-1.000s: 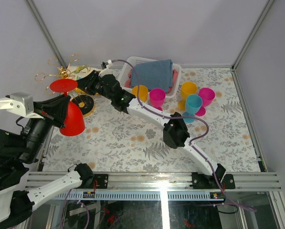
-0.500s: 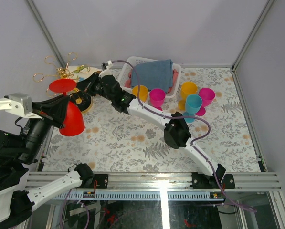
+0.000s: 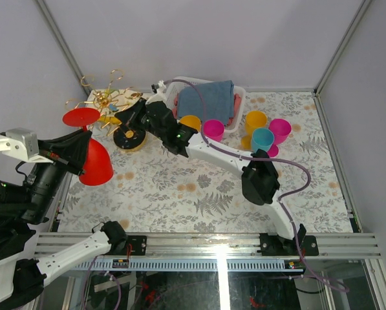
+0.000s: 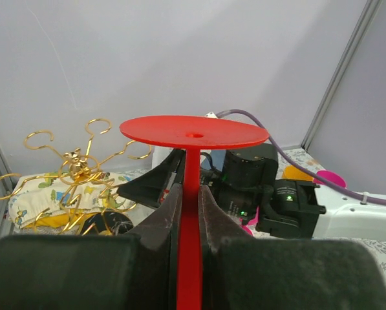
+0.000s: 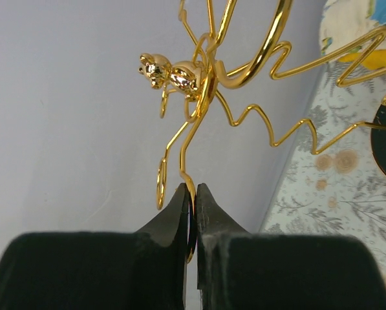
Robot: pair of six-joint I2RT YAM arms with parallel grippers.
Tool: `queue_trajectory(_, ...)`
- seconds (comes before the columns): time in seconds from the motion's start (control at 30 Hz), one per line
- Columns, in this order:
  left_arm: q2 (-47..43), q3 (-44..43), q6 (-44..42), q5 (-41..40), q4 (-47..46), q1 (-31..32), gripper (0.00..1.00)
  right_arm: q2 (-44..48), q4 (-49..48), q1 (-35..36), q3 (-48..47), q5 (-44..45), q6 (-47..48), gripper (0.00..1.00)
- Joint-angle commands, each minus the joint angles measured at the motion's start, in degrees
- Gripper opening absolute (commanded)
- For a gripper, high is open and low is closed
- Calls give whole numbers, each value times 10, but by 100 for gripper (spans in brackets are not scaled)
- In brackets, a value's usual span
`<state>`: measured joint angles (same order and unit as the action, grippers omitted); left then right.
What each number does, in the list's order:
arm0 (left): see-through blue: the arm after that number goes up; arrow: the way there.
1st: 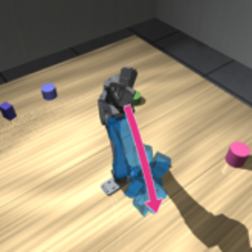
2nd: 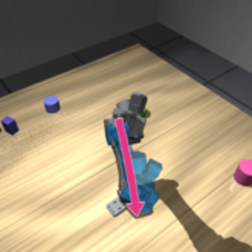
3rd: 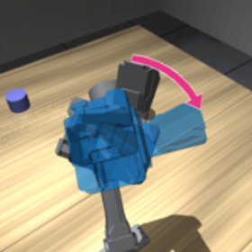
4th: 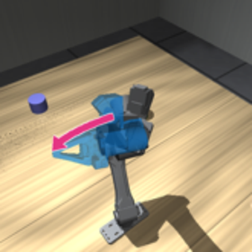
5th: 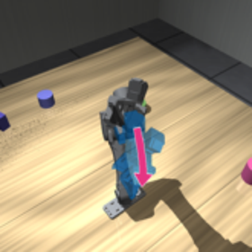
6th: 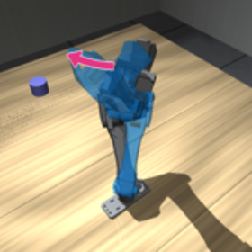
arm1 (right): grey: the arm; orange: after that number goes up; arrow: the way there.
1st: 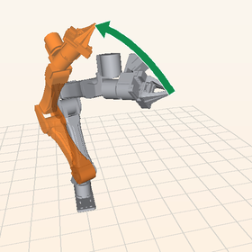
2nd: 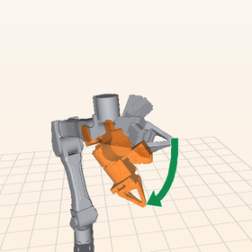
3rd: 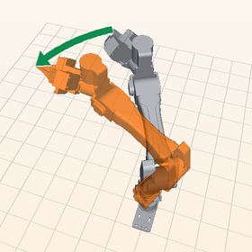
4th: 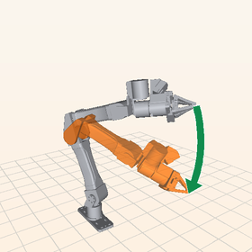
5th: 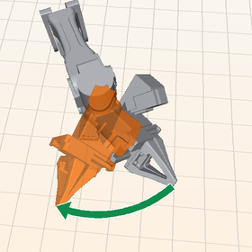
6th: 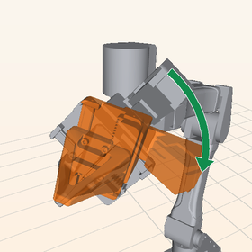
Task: Place the wine glass upside down on the wine glass rack
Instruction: Move the wine rack to the center of the board.
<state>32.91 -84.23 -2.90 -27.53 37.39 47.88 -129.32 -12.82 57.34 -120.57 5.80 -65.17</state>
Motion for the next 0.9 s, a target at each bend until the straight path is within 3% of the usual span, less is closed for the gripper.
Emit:
queue_trajectory(0.0, -5, 4, 6, -3, -1, -3, 0, 105, -115, -3, 50, 80, 78, 0)
queue_trajectory(0.37, -20, 54, 25, 5, -14, -3, 0, 206, -149, -38, 215, 115, 82, 0)
queue_trajectory(0.77, -18, 85, 36, 15, -37, -3, 0, 285, -164, -56, 326, 122, 50, 0)
queue_trajectory(0.83, -19, 91, 38, 16, -40, -3, 0, 288, -166, -61, 336, 120, 43, 5)
queue_trajectory(0.87, -19, 93, 40, 17, -40, -3, 0, 288, -166, -64, 340, 118, 40, 13)
